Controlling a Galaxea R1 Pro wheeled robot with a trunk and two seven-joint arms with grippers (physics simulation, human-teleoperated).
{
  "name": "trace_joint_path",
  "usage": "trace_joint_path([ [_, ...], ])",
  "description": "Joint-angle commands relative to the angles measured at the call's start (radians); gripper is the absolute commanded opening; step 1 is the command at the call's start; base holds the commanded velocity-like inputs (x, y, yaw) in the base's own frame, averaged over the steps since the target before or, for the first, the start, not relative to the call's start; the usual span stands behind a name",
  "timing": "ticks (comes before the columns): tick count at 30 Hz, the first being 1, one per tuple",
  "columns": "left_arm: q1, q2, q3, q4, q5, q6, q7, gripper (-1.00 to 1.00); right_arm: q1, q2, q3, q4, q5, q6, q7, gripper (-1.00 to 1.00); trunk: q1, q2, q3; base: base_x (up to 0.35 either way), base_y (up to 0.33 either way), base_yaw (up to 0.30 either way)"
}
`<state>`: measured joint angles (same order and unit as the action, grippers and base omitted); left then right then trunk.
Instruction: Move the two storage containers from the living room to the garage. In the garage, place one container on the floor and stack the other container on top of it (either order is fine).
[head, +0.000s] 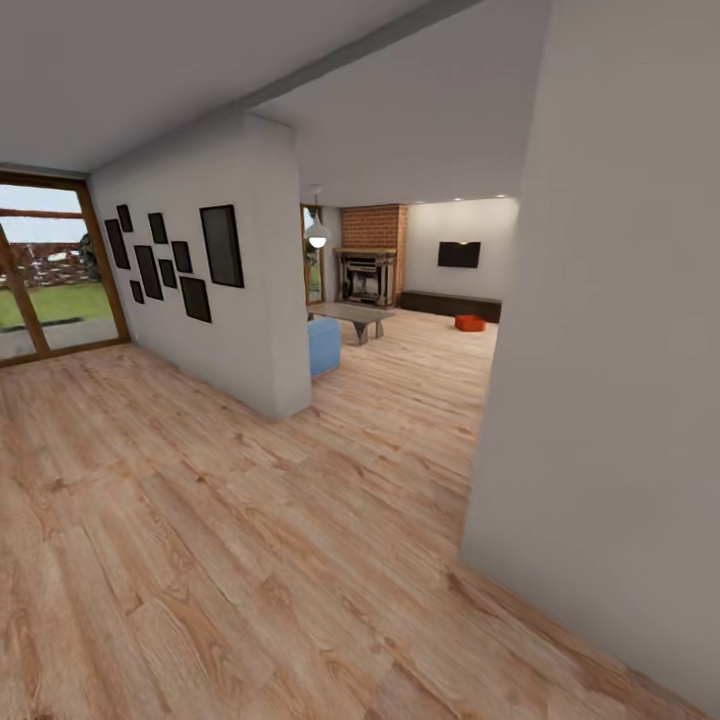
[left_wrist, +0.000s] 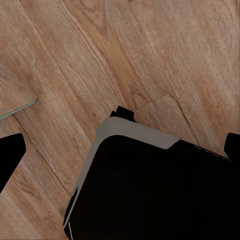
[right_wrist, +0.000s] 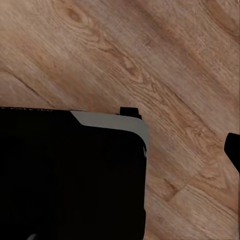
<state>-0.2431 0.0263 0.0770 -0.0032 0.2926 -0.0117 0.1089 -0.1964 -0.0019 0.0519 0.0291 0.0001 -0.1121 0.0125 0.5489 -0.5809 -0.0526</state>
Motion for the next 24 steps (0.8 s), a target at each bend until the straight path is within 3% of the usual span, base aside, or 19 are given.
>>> trace_joint_path([
  [1,-0.001,0.0,0.007,0.0,0.0,-0.001,0.001,1.0,-0.002,0.0,0.005,0.003,0.0,-0.006,0.001,1.0,0.001,-0.001,-0.001,0.322,0.0,0.282],
  [13,-0.001,0.0,0.007,0.0,0.0,-0.001,0.001,1.0,-0.002,-0.003,0.005,0.003,-0.001,-0.006,0.001,1.0,0.001,-0.001,0.004,0.322,0.0,0.27],
  [24,-0.001,0.0,0.007,0.0,-0.001,-0.001,0.0,1.0,-0.002,-0.006,0.003,0.003,-0.01,-0.005,0.001,1.0,0.001,-0.001,0.004,0.322,0.0,0.02],
])
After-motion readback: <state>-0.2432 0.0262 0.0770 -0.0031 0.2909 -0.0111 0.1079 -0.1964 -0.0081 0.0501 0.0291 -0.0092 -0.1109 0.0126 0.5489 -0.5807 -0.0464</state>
